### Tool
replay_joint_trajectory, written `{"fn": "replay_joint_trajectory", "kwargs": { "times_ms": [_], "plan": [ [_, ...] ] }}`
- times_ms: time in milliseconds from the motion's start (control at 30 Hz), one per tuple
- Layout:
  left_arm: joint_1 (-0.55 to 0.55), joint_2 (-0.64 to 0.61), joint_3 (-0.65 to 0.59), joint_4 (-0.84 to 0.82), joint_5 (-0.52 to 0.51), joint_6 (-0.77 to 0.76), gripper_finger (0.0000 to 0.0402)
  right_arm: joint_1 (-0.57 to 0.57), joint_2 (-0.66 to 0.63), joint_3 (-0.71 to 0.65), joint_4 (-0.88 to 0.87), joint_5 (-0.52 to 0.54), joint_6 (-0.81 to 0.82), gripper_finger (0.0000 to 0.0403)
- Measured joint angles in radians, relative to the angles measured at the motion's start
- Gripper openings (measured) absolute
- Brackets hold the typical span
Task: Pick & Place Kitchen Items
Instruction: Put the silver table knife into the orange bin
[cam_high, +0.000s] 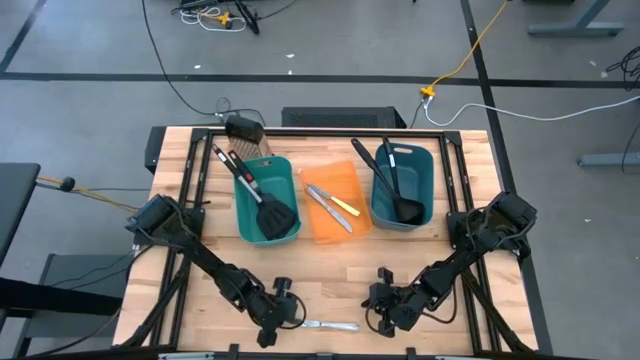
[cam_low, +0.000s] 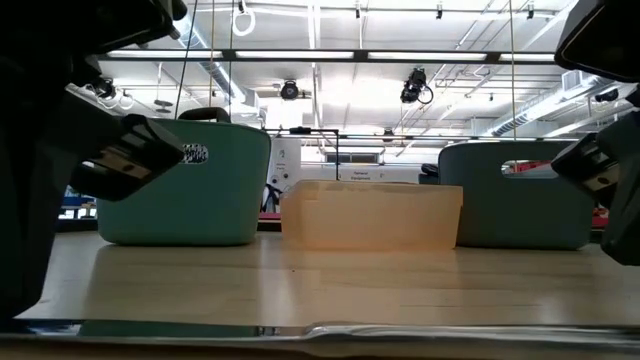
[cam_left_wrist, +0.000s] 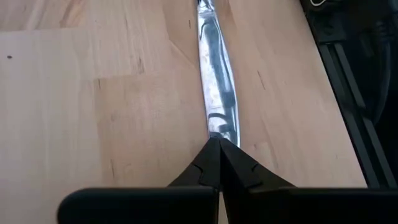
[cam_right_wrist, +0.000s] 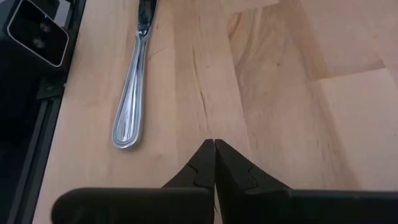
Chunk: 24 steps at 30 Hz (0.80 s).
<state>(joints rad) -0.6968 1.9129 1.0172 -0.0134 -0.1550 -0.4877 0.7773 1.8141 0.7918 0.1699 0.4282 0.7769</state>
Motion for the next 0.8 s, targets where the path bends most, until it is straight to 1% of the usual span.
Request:
{"fn": "replay_joint_trajectory", "kwargs": {
  "times_ms": [167, 267, 367, 433, 533, 633, 700, 800],
  "plan": [
    [0.000, 0.000, 0.001, -0.011, -0.004, -0.012, 0.0003, 0.000, 0.000, 0.000, 0.000, -0.027, -0.020, 0.0007],
    [0.000, 0.000, 0.001, -0.014, -0.024, -0.021, 0.0003, 0.007, -0.008, 0.003, -0.010, -0.045, -0.036, 0.0007],
    [0.000, 0.001, 0.001, -0.014, -0.028, -0.022, 0.0003, 0.025, -0.030, 0.056, -0.074, -0.047, -0.080, 0.0014],
    [0.000, 0.001, 0.001, -0.015, -0.031, -0.024, 0.0003, 0.033, -0.039, 0.131, -0.165, -0.046, -0.097, 0.0032],
    [0.000, 0.002, 0.001, -0.015, -0.039, -0.024, 0.0003, 0.041, -0.028, 0.263, -0.311, -0.048, -0.125, 0.0076],
    [0.000, 0.002, 0.001, -0.018, -0.044, -0.024, 0.0003, 0.041, 0.022, 0.362, -0.386, -0.042, -0.130, 0.0127],
    [0.000, 0.002, 0.001, -0.022, -0.044, -0.024, 0.0003, 0.035, 0.069, 0.410, -0.433, -0.081, -0.105, 0.0156],
    [0.000, 0.002, 0.001, -0.023, -0.046, -0.024, 0.0003, 0.034, 0.125, 0.472, -0.536, -0.084, -0.059, 0.0182]
  ]
}}
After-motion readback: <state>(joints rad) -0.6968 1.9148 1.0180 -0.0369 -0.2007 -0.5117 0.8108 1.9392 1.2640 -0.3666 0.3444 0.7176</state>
